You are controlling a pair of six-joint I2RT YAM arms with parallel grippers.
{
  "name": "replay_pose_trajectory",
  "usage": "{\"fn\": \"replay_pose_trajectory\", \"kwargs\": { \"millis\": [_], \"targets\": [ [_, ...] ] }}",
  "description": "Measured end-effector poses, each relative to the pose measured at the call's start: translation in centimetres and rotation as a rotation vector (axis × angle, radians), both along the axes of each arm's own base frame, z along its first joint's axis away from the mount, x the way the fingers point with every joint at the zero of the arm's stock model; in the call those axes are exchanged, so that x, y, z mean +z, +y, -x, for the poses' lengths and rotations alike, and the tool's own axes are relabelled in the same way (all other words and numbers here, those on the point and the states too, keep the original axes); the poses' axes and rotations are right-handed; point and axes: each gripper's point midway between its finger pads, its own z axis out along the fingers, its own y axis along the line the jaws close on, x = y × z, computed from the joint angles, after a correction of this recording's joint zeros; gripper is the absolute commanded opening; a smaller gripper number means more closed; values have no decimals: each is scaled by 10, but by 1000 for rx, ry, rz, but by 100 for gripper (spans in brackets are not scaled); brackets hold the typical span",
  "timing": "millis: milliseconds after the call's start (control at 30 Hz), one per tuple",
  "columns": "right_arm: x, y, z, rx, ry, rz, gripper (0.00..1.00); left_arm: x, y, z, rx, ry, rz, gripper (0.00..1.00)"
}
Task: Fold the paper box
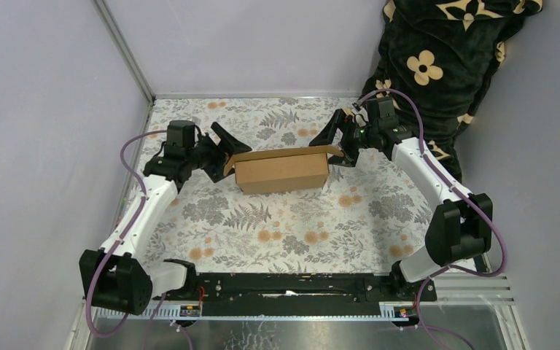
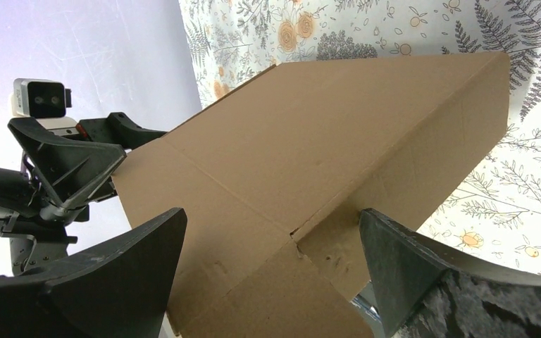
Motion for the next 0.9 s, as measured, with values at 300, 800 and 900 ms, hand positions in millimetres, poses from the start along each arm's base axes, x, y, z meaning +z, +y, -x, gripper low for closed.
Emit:
{"fn": "replay_pose_trajectory", "kwargs": {
  "millis": [300, 800, 900],
  "targets": [
    [2, -1, -4, -25, 7, -15, 100, -21, -1, -5, 11, 67, 2, 98],
    [-4, -8, -19, -48, 10, -63, 100, -25, -3, -29, 17, 65, 4, 98],
    [-11, -8, -24, -51, 15, -62, 100, -25, -3, -33, 17, 61, -1, 98]
  ]
}}
